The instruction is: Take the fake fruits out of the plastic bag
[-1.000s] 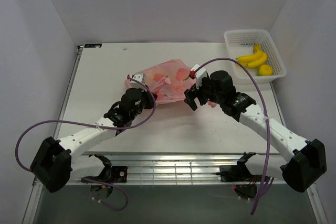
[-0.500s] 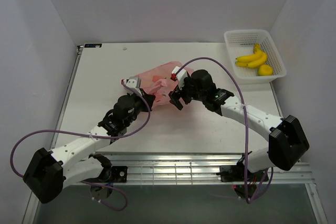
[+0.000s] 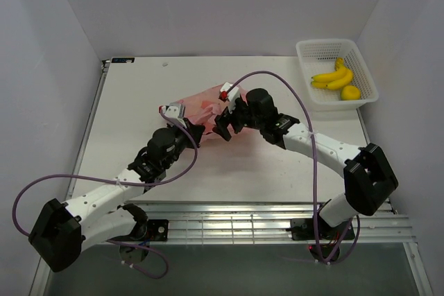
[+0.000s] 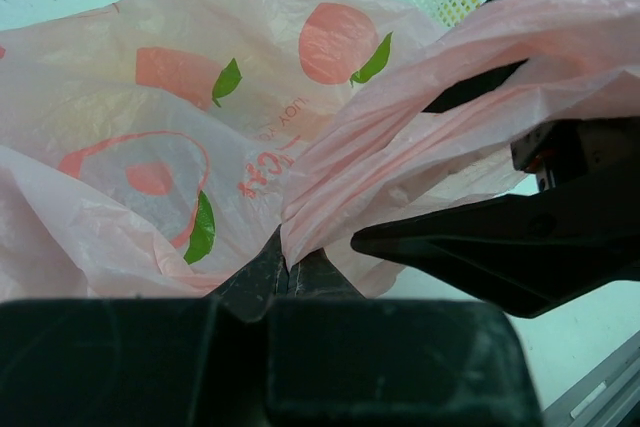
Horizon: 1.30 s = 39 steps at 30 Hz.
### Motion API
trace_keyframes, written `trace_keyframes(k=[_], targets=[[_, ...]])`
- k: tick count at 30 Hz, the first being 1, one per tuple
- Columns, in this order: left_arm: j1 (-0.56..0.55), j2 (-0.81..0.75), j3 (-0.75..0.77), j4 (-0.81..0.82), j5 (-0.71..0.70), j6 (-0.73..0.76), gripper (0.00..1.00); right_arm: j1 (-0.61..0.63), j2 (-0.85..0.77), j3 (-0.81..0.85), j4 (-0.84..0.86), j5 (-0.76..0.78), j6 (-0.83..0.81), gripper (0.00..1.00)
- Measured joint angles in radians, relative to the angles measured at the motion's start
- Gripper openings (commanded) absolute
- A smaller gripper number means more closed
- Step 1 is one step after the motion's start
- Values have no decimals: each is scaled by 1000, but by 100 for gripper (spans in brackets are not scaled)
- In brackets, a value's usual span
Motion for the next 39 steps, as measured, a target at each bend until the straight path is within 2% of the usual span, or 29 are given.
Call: trace_keyframes(k=[4, 6, 7, 9, 10, 12, 13, 14, 15, 17, 21, 22, 24, 25, 29, 31, 39], targets=[[0, -7, -1, 2, 0, 0, 0, 9, 26, -2, 4, -7, -3, 91], [0, -13, -6, 7, 3, 0, 0, 11, 32, -10, 12, -3, -6, 96], [0, -17, -10, 9, 6, -1, 0, 11, 33, -16, 16, 3, -7, 95], [0, -26, -19, 14, 13, -1, 0, 13, 43, -24, 26, 20, -13, 81], [0, -29, -21, 16, 16, -1, 0, 13, 47, -29, 34, 30, -16, 64], [0, -39, -30, 21, 21, -1, 0, 13, 56, -34, 40, 58, -21, 41], [0, -47, -35, 21, 24, -1, 1, 13, 59, -34, 43, 71, -23, 24], [0, -55, -39, 22, 26, -1, 3, 13, 62, -34, 46, 84, -31, 12], [0, -67, -45, 22, 28, -1, 5, 13, 63, -34, 49, 94, -35, 8], [0, -94, -57, 22, 34, 0, 11, 14, 63, -34, 61, 111, -39, 8], [-1, -143, -68, -3, 45, -10, 39, 16, 63, -34, 77, 130, -50, 8], [-1, -153, -68, -13, 46, -13, 40, 15, 63, -34, 78, 136, -53, 8], [-1, -166, -67, -46, 48, -32, 49, 14, 62, -34, 80, 145, -59, 8], [-1, -168, -66, -71, 48, -39, 63, 13, 60, -34, 81, 148, -60, 8], [-3, -167, -46, -211, 50, -72, 91, 10, 46, -31, 77, 152, -63, 8], [-8, -169, -24, -282, 44, -88, 98, 10, 37, -25, 71, 150, -63, 8], [-69, -151, 125, -377, -16, -58, 98, 17, 11, 13, 15, 132, -62, 8]])
